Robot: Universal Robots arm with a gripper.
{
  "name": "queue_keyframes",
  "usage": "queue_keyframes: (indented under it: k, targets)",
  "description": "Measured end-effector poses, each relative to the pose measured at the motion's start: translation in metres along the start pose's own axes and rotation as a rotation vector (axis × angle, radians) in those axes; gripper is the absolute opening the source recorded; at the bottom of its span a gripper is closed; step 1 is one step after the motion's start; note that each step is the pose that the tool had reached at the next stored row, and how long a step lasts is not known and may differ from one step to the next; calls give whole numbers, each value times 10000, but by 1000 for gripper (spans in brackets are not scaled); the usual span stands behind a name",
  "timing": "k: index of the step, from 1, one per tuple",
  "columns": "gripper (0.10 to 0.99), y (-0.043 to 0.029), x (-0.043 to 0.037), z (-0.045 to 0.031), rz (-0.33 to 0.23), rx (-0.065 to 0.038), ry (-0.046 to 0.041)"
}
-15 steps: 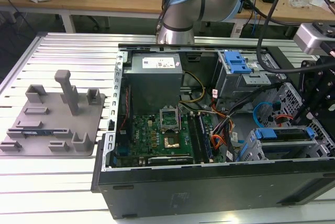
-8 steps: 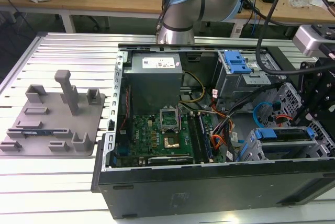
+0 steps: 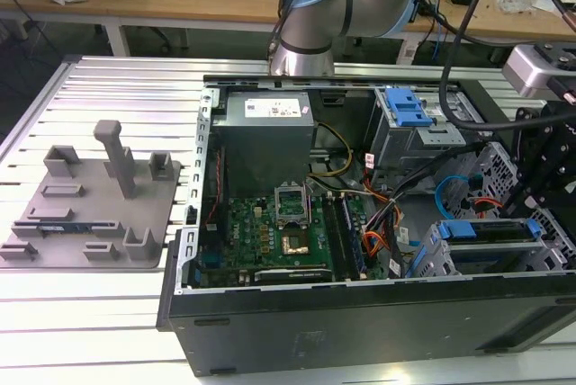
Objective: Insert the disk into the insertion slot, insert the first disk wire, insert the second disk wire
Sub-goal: 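Insert the first disk wire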
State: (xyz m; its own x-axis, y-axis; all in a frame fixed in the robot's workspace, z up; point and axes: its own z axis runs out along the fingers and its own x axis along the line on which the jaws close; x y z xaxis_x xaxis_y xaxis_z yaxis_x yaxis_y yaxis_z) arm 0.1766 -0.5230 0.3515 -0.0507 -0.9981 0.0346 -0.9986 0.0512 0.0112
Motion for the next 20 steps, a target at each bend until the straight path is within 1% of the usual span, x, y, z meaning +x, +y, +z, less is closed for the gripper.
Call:
queue_keyframes:
  k: [1, 4, 9, 10, 11, 12, 20]
  targets:
    - [165, 1, -4, 1, 93, -2, 17]
    - [165, 1, -20, 0, 280, -8, 32]
    - [165, 1, -23, 0, 288, -4, 37]
    - [165, 1, -23, 2, 289, 29, 33]
    - [165, 3, -23, 4, 292, 122, 28]
    - [165, 3, -22, 5, 291, 143, 28]
    - [165, 13, -22, 9, 293, 144, 29]
